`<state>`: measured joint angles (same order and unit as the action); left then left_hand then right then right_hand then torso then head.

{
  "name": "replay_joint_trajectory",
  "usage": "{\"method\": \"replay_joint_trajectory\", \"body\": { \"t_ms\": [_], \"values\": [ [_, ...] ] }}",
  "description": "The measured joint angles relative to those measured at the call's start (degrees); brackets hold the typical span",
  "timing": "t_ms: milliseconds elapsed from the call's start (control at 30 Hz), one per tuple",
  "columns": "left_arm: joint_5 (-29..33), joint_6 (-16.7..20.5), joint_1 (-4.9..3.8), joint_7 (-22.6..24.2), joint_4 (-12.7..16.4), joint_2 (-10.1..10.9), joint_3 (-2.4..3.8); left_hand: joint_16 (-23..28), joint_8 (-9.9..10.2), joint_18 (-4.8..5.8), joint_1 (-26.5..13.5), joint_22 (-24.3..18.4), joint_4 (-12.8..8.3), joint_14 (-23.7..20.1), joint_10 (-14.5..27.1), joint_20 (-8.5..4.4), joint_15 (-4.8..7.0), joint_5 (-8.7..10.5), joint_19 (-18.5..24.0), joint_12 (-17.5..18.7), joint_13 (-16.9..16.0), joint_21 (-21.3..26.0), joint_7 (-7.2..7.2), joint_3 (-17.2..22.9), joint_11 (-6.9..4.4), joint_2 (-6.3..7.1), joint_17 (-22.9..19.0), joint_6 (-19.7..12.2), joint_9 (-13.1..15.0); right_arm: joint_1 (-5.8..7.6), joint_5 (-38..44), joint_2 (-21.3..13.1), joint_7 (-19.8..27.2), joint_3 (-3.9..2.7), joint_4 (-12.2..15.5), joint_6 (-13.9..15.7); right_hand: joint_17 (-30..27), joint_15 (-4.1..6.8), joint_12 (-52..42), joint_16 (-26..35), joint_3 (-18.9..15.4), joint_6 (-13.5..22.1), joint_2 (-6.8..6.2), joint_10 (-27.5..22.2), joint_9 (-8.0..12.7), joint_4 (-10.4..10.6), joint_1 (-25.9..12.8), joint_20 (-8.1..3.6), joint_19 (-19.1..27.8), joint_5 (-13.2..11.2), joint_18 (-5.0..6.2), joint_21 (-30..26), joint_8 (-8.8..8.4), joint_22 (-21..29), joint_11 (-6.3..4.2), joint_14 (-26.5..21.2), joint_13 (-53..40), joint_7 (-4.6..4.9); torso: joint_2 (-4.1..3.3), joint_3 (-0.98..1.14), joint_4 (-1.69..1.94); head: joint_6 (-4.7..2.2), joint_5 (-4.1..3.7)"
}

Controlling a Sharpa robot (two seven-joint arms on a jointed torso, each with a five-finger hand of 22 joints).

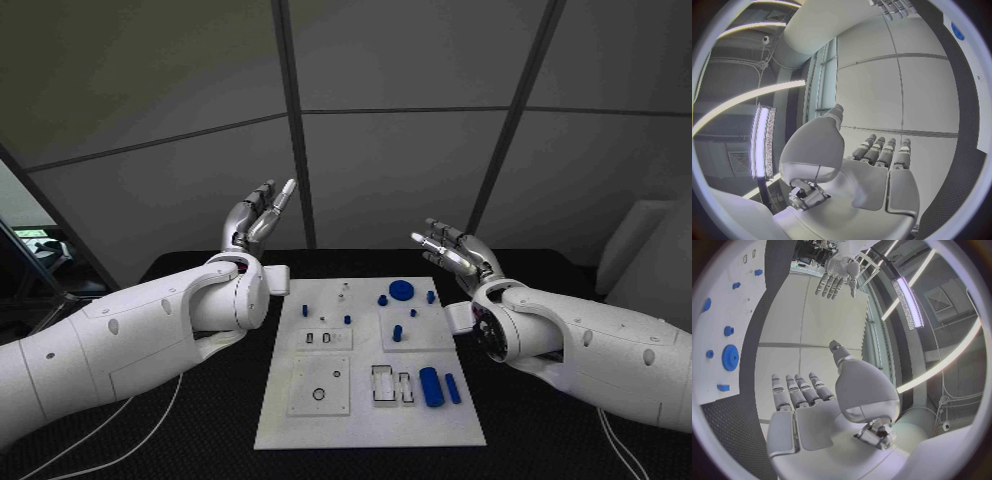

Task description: Assemble the parts on the task board

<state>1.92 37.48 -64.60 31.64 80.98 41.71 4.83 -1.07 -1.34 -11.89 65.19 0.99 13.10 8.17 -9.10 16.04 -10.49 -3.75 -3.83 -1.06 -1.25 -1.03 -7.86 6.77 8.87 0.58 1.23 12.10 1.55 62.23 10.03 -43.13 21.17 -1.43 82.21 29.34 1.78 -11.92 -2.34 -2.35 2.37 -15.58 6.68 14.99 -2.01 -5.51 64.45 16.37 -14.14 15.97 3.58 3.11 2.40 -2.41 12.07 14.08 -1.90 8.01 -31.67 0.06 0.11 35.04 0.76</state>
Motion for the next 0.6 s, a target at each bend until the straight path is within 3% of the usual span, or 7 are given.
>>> {"method": "replay_joint_trajectory", "body": {
  "t_ms": [133, 267, 333, 400, 433, 467, 600],
  "values": [
    [0.1, -0.6, 0.02, 0.2, 0.0, 0.0, 0.00, -1.5, -0.5, -0.01, 2.2, 1.1, 0.1, 6.3, -3.7, 0.99, -2.39, 0.00, -3.8, -0.6, -0.5, -1.9, -0.20, 0.5, 1.75, -0.41, 0.8, 3.4, 0.4, 0.20, 2.6, 0.2, -1.8, -0.12, -0.8, -3.6, 0.7, -0.16, -1.7, -1.7, 0.4, -7.7, 0.22, 9.3, -0.8, -1.7, 3.5, 0.11, -6.4, 0.0, 1.34, 2.2, 1.48, -1.0, 0.53, 8.9, -0.7, 0.55, 0.00, 0.00, 0.00, 0.00, 0.00],
    [0.2, -1.9, -0.03, 0.3, -0.1, 0.8, -0.01, -6.4, -2.1, -0.01, 4.2, 5.1, -1.4, 24.5, -14.3, 0.75, -2.79, 0.00, -20.3, -2.8, -1.6, -9.8, -0.62, 0.9, 3.94, -0.43, 3.0, 10.2, 1.2, 0.76, 9.3, 0.5, -2.6, -0.11, -3.7, -5.0, 1.3, 0.32, -3.7, -3.9, 1.6, -18.1, 0.36, 21.0, -1.6, -3.6, 6.9, 0.17, -14.7, -0.6, 3.63, 5.1, 3.39, -2.1, 0.33, 20.6, -1.4, 1.46, -0.21, -0.07, 0.00, 0.34, -0.20],
    [0.2, -2.9, -0.14, 0.2, -0.5, 1.8, -0.01, -8.9, -3.2, 4.85, 5.4, 6.7, -2.3, 32.7, -24.4, 0.63, -1.76, 0.00, -27.7, -5.3, -2.5, -13.6, -0.98, 0.9, 4.79, -0.51, 3.9, 15.3, 1.7, 1.72, 15.3, 0.1, -2.6, -0.13, -5.2, -4.7, 1.5, 0.88, -4.2, -4.7, 2.6, -22.5, 0.35, 25.7, -1.7, -4.5, 8.1, 0.10, -18.4, -1.1, 4.02, 6.5, 3.97, -2.5, -0.12, 25.6, -1.4, 2.09, -0.53, -0.18, -0.07, 0.59, -0.41],
    [0.1, -3.5, -0.14, 0.0, -0.5, 2.3, -0.01, -10.6, -4.5, 4.71, 6.2, 7.6, -3.2, 38.2, -33.6, 0.52, -0.55, 0.00, -32.6, -7.8, -3.3, -16.0, -1.51, 0.8, 4.24, -0.59, 4.6, 21.3, 2.3, 2.38, 20.1, 0.0, -2.7, -0.27, -5.7, -4.6, 1.7, 1.53, -4.3, -5.3, 3.6, -26.2, 0.28, 29.9, -1.8, -5.5, 9.0, -0.17, -21.9, -1.6, 4.98, 7.8, 4.04, -2.8, -0.60, 30.1, -1.5, 2.69, -0.81, -0.21, -0.12, 0.65, -0.46],
    [0.0, -3.9, -0.13, 0.0, -0.3, 2.5, -0.02, -11.4, -5.7, 3.33, 7.0, 7.9, -3.9, 41.0, -37.1, 0.36, 0.23, 0.00, -34.9, -8.9, -3.5, -17.1, -2.05, 0.8, 3.57, -0.31, 5.0, 26.2, 2.8, 2.63, 22.4, 0.1, -2.8, -0.27, -5.9, -4.6, 1.8, 1.86, -4.3, -5.5, 4.1, -27.8, 0.06, 31.7, -1.8, -6.0, 9.2, -0.33, -23.5, -1.7, 5.36, 8.3, 4.24, -2.9, -0.83, 32.1, -1.5, 2.95, -0.96, -0.21, -0.16, 0.66, -0.48],
    [-0.1, -4.4, -0.10, -0.1, 0.1, 2.8, -0.05, -11.9, -6.7, -0.20, 7.5, 8.2, -4.4, 42.9, -39.3, 0.12, 0.77, 0.00, -36.5, -9.5, -3.6, -18.0, -2.64, 0.9, 3.08, -0.43, 5.4, 30.3, 3.2, 2.91, 25.5, 0.2, -3.0, -0.25, -6.1, -4.7, 1.8, 2.31, -4.3, -5.6, 4.7, -29.8, 0.05, 34.0, -1.8, -6.7, 9.2, -0.63, -25.6, -1.9, 5.35, 9.1, 4.25, -3.1, -1.15, 34.6, -1.5, 3.30, -1.07, -0.20, -0.21, 0.65, -0.49],
    [-1.5, -6.3, -0.10, -0.6, 1.6, 4.1, -0.05, -13.6, -8.3, -0.02, 10.0, 8.9, -6.5, 50.1, -46.2, -1.70, 2.88, 0.00, -42.0, -11.0, -3.9, -20.4, -4.33, 1.4, 1.25, -0.53, 7.1, 37.1, 3.5, 4.08, 35.0, 0.5, -4.4, -0.18, -6.6, -5.6, 2.2, 3.64, -4.2, -6.3, 7.0, -34.1, -0.56, 39.3, -1.8, -7.9, 9.8, -1.73, -30.8, -2.5, 5.43, 11.1, 4.25, -3.5, -2.13, 41.1, -1.6, 3.91, -1.49, -0.14, -0.40, 0.53, -0.53]
  ]
}}
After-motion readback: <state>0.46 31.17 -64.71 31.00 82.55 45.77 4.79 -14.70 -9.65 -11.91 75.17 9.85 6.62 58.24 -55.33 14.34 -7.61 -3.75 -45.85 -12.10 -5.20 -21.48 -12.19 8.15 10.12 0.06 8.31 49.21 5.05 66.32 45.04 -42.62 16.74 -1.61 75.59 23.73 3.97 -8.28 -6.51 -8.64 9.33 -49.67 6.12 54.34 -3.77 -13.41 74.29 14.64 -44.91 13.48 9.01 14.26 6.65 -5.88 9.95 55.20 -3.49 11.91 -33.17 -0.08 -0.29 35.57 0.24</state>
